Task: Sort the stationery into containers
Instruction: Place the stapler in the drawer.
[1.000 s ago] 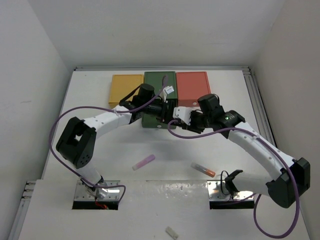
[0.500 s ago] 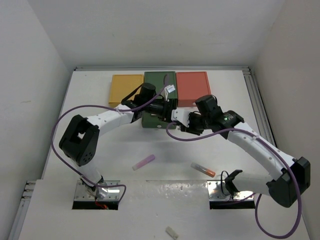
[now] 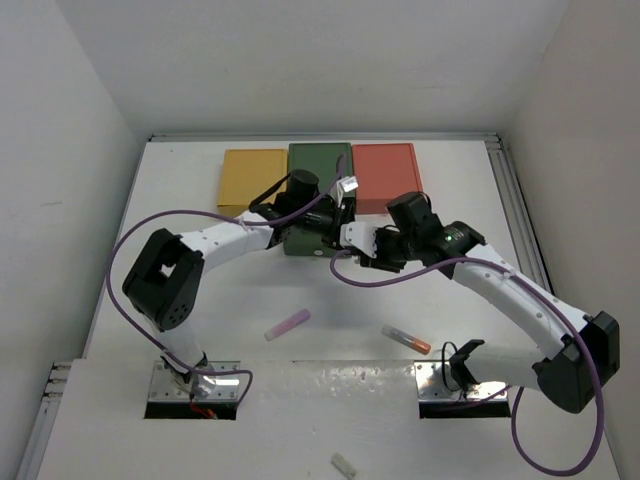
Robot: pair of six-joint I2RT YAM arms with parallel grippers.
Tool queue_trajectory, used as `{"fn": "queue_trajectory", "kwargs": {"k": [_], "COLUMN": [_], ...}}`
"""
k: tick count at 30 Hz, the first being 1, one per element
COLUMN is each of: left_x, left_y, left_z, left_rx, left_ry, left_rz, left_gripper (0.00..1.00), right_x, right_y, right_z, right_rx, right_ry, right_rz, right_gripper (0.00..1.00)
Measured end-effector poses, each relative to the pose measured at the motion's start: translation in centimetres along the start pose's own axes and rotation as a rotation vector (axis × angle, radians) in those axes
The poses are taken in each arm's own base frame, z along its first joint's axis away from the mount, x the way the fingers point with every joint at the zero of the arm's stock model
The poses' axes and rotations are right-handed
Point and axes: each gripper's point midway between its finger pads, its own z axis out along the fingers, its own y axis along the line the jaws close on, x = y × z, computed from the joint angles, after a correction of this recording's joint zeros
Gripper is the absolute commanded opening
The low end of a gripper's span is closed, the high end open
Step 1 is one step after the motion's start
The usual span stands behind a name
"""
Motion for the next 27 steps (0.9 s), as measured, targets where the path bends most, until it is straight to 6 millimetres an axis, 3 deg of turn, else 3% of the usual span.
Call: {"fn": "queue_trajectory", "kwargs": {"k": [3,4,6,7,10,13,15,20,23,27], "left_x": [0.2,0.2,0.2,0.2,-0.1,-0.9,-2.5,-6.7,-8.1,-9.0], "left_y": [-0.2,-0.1,-0.1,0.0,0.7,2.7,4.7,9.3,10.3,10.7], "left_z": [0.1,0.1,0.1,0.1,-0.4,-1.9,-3.7,-9.2,-11.6,-12.7], "left_rx": [0.005,0.003,0.003,0.002,-0.014,-0.079,-0.16,-0.415,-0.554,-0.646], "left_ry": [0.007,0.007,0.007,0.006,-0.001,-0.017,-0.053,-0.166,-0.207,-0.22], "left_rz": [0.001,-0.001,0.0,0.003,0.016,0.028,0.064,0.229,0.332,0.411], "left_gripper": [0.27,0.18,0.11,0.06,0.01,0.0,0.0,0.0,0.0,0.0], "right_x": [0.0,0.0,0.0,0.1,0.1,0.1,0.4,0.9,1.1,1.3], "right_y": [0.1,0.1,0.0,0.0,-0.3,-1.1,-1.8,-3.4,-4.2,-4.8], "right_z": [0.0,0.0,0.0,0.0,-0.1,-0.2,-0.6,-1.4,-1.8,-2.1], "right_rx": [-0.003,-0.002,0.0,0.001,0.019,0.055,0.086,0.146,0.167,0.18], "right_ry": [0.002,0.002,0.004,0.006,0.009,0.0,-0.007,-0.032,-0.053,-0.071], "right_rz": [-0.005,-0.005,-0.004,-0.001,0.026,0.076,0.127,0.25,0.325,0.394], "right_gripper": [0.19,0.28,0.42,0.54,0.66,0.67,0.68,0.68,0.69,0.68]}}
